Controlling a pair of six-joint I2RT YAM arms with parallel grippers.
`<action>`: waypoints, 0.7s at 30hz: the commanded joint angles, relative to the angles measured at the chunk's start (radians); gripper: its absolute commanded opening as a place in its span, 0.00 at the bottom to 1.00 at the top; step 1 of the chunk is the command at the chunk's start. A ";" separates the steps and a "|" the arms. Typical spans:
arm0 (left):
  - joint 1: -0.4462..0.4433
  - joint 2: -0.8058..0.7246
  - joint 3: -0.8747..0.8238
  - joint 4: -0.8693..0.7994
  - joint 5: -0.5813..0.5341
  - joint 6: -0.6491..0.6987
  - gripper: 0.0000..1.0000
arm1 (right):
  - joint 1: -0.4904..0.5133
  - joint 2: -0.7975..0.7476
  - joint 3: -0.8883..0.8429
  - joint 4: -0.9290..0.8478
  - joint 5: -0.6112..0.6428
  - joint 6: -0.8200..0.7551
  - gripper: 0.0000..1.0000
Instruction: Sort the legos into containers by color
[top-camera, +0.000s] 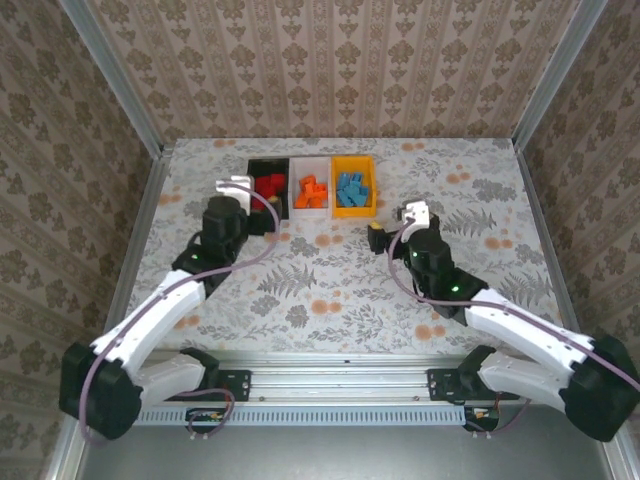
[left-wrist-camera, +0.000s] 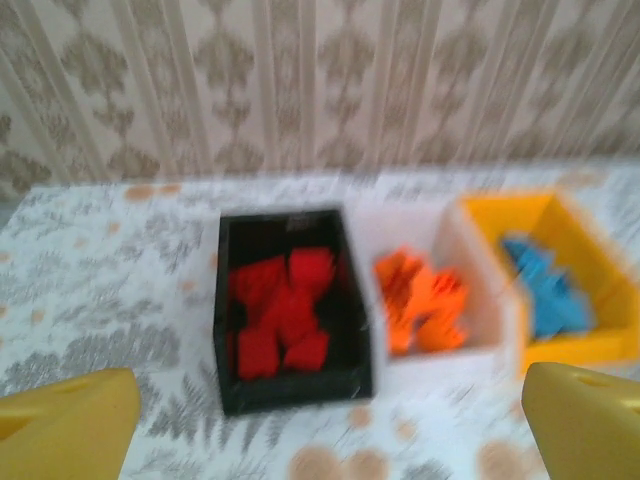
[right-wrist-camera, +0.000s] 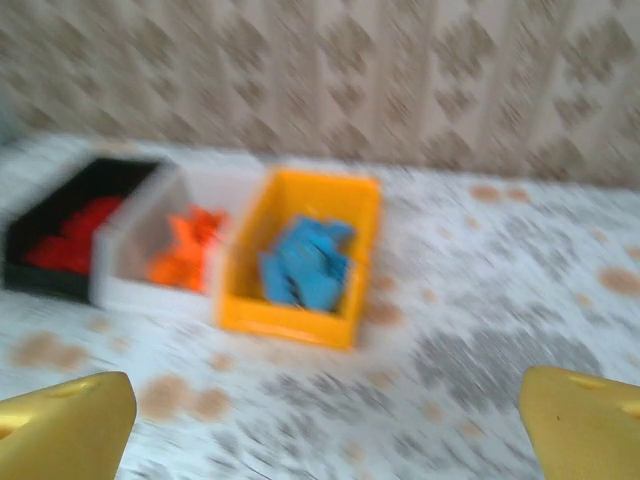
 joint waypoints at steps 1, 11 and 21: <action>0.012 0.004 -0.161 0.250 -0.070 0.299 1.00 | -0.080 0.006 -0.116 0.210 0.154 -0.009 1.00; 0.368 0.122 -0.490 0.737 -0.030 0.255 1.00 | -0.396 0.045 -0.212 0.368 0.025 -0.171 1.00; 0.548 0.333 -0.422 0.851 0.217 0.096 1.00 | -0.501 0.430 -0.208 0.682 -0.172 -0.177 1.00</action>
